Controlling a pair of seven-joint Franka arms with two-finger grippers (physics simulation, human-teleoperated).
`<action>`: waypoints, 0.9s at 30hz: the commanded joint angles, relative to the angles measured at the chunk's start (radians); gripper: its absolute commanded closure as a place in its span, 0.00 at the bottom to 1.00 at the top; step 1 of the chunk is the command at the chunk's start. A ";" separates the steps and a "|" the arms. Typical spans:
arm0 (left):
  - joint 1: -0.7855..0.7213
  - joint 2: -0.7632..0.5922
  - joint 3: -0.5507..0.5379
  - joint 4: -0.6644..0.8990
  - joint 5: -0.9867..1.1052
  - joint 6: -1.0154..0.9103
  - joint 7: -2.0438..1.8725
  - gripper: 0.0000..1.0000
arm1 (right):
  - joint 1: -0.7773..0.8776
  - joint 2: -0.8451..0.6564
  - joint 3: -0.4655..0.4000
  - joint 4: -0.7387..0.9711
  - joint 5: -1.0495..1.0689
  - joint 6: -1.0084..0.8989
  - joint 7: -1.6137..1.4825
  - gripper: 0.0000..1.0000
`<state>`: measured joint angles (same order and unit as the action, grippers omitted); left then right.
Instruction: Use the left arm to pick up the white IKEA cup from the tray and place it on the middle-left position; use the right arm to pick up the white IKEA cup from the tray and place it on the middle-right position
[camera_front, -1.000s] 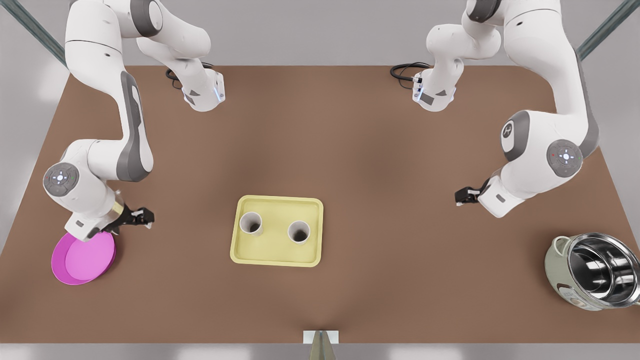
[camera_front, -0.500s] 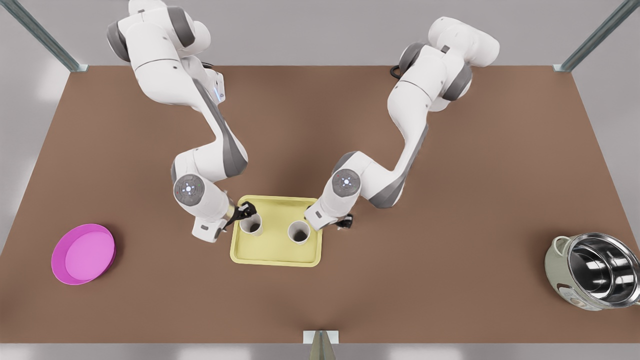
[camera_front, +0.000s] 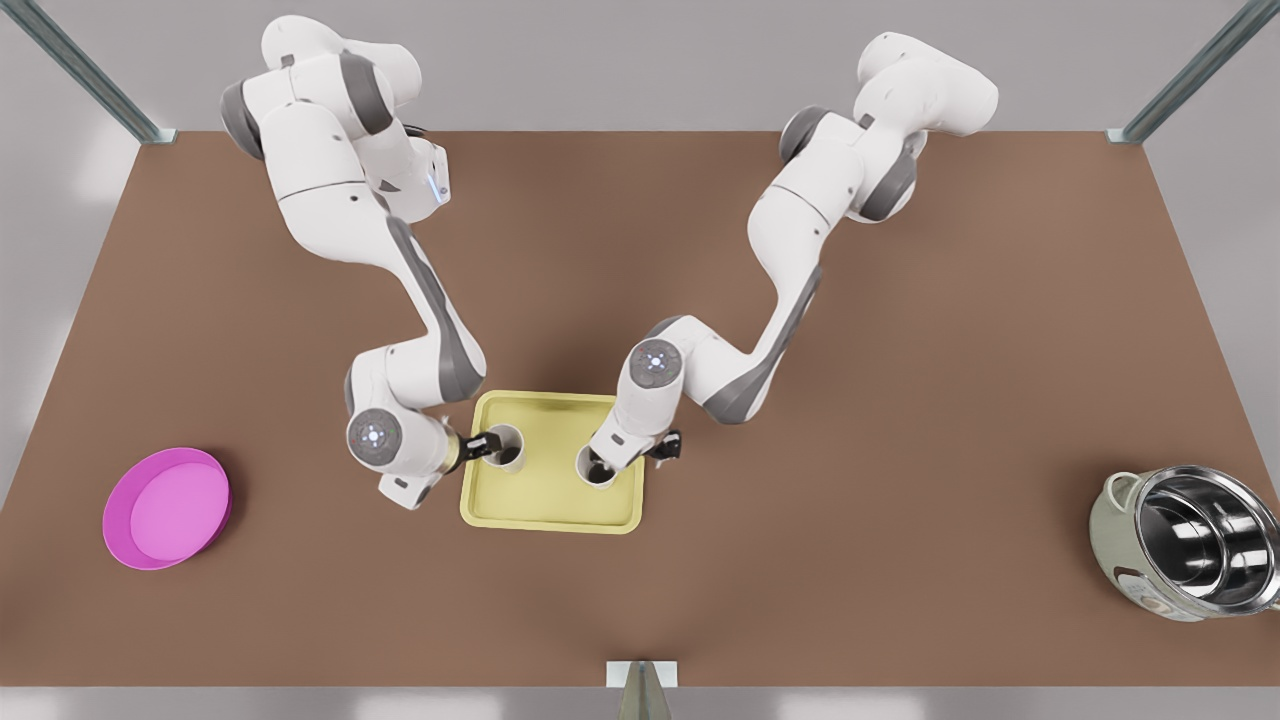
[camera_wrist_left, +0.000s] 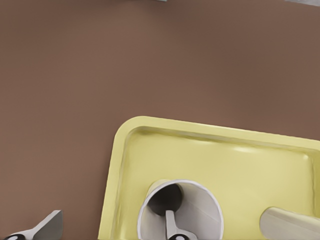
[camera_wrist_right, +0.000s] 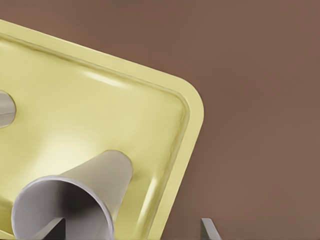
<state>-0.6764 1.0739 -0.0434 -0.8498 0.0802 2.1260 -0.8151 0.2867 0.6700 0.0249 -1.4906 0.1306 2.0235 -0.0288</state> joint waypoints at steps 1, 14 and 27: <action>-0.006 0.004 0.000 0.003 0.012 0.043 -0.231 0.00 | 0.003 0.003 0.001 -0.007 0.003 0.014 0.038 0.00; -0.031 0.049 0.008 0.000 0.036 0.048 -0.236 0.05 | 0.014 0.048 0.007 -0.031 0.003 0.026 0.036 0.34; -0.041 0.063 0.008 -0.002 0.036 0.144 -0.335 0.58 | 0.006 -0.007 0.010 0.029 0.046 -0.141 0.053 1.00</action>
<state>-0.7188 1.1380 -0.0354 -0.8532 0.1156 2.2472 -1.0359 0.2934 0.6736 0.0391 -1.4576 0.2048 1.9825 -0.0297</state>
